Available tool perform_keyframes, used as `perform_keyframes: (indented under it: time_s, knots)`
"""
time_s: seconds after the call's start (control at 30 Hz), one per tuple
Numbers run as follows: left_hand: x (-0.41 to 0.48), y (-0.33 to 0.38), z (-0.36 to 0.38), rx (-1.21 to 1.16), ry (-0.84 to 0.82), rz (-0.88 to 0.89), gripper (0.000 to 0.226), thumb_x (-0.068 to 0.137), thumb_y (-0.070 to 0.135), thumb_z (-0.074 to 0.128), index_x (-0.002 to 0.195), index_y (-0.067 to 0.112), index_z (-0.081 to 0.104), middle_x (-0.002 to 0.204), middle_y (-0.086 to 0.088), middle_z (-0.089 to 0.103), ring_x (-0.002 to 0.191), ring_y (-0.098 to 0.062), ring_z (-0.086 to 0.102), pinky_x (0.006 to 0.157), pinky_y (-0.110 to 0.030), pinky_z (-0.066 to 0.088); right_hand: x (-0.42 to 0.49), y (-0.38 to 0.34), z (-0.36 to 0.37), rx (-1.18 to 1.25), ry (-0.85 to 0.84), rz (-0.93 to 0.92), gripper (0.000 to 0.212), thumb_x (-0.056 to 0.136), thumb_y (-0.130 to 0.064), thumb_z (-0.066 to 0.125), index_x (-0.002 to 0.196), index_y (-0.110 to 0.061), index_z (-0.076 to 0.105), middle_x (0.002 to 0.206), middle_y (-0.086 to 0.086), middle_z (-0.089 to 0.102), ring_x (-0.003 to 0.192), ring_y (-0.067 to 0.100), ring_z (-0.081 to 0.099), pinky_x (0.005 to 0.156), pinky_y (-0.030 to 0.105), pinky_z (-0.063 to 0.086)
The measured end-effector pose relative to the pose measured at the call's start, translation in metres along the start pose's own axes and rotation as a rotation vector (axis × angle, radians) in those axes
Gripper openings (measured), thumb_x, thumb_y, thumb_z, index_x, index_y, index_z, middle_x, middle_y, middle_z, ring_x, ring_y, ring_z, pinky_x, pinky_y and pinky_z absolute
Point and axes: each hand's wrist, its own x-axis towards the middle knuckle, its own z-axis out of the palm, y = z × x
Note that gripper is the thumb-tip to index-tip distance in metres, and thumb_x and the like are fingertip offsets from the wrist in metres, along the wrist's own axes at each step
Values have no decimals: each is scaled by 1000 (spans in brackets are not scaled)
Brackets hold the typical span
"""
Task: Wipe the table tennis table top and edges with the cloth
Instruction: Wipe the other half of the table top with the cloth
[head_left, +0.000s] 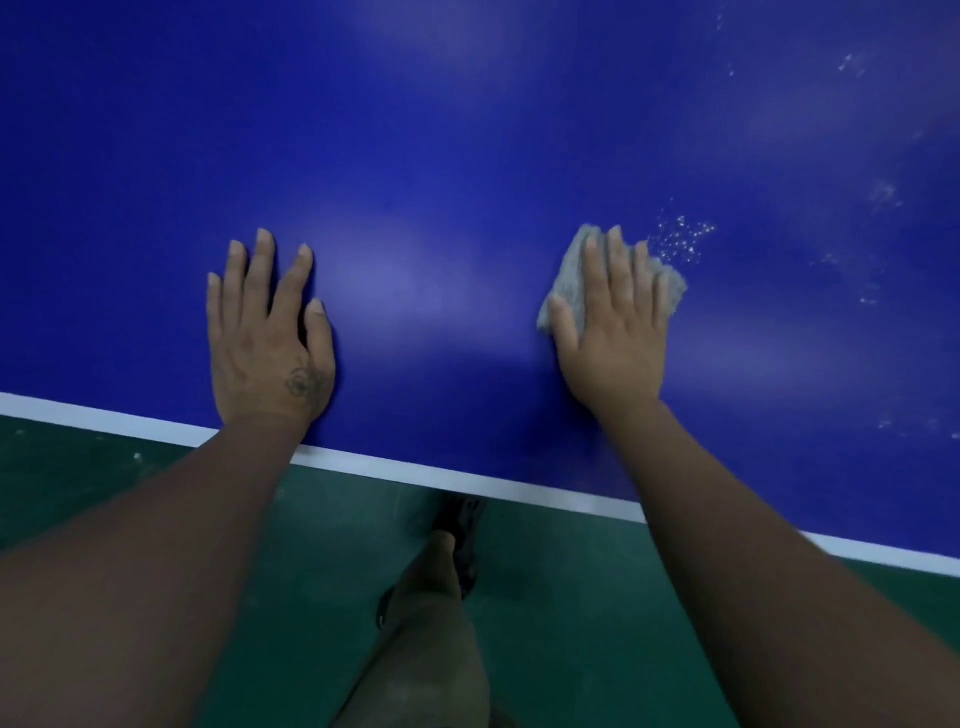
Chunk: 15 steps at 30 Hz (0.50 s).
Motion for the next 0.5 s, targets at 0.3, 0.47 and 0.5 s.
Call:
perform_keyframes:
  time_s: [0.3,0.47,0.5]
  knots:
    - [-2,5,-5,1,-10,-8,54,114,37,35,166,22,40,178,-5,24,167,-26,12,136,-50,9,11,-12,-5,-26,-35,-56,71,113,-52,29,171,-12,16,179,7,9,166,33,4,132,58,9]
    - [-4,5,-4,-30,18,-16,52,115,37,37,164,21,43,177,-5,28,167,-25,15,136,-50,11,-98,-26,5,15,-102,-217,75,111,-53,40,171,-14,18,180,1,10,166,28,5,133,57,11]
    - [-4,6,-5,-36,20,-17,52,115,36,38,163,20,44,177,-5,28,167,-25,16,136,-50,12,-110,-27,6,7,-113,-226,76,111,-55,40,171,-15,18,180,-1,9,167,27,5,134,55,9]
